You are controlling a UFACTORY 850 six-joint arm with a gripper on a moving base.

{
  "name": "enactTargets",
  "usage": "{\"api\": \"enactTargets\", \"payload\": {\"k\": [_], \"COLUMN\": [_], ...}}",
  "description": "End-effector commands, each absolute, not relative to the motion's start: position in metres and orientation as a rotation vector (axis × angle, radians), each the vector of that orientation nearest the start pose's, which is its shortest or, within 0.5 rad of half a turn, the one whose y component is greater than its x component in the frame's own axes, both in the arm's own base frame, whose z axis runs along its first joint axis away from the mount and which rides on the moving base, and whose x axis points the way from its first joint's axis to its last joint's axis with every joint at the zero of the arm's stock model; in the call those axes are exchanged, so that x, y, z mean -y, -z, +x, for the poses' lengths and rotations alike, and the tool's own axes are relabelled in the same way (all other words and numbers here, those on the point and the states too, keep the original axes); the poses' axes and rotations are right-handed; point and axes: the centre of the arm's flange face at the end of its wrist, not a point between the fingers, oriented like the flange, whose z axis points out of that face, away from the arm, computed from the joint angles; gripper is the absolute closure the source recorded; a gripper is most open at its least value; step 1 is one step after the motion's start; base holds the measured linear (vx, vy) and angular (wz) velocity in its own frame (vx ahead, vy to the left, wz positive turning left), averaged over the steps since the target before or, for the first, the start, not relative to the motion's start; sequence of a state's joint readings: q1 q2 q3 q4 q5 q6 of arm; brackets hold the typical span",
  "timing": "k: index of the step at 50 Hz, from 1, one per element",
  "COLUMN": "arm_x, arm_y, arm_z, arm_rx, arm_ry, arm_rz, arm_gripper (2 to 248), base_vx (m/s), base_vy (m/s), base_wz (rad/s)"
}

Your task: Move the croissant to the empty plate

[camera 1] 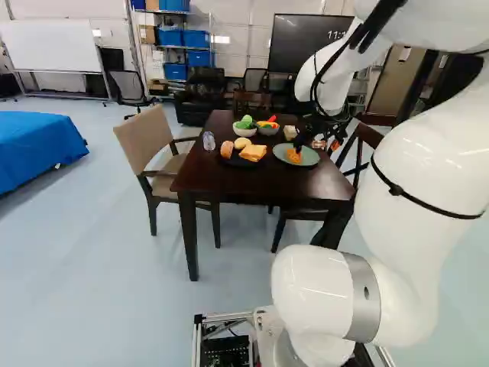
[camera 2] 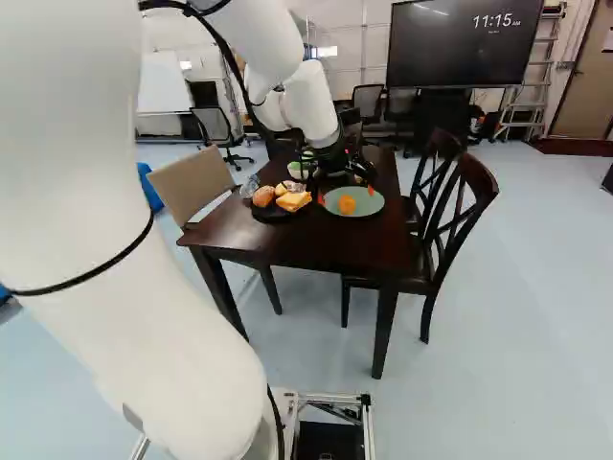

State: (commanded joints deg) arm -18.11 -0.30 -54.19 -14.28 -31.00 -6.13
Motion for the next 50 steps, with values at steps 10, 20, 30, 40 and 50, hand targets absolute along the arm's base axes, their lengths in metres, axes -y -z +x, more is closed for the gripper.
{"api": "enactTargets", "payload": {"k": [10, 20, 30, 40, 50], "arm_x": [0.143, 0.129, 0.115, 0.112, 0.111], "arm_y": [-0.542, -0.541, -0.54, -0.54, -0.538], "arm_z": [0.425, 0.406, 0.388, 0.385, 0.385], "arm_rx": [-0.006, 0.026, 0.059, 0.065, 0.067], "arm_ry": [0.6, 0.607, 0.617, 0.62, 0.629], "arm_rz": [-3.332, -3.328, -3.323, -3.322, -3.319], "arm_gripper": [3, 3, 3, 3, 3], "base_vx": [0.0, 0.0, 0.0, 0.0, 0.0], "base_vy": [0.0, 0.0, 0.0, 0.0, 0.0], "base_wz": [0.0, 0.0, 0.0, 0.0, 0.0]}}
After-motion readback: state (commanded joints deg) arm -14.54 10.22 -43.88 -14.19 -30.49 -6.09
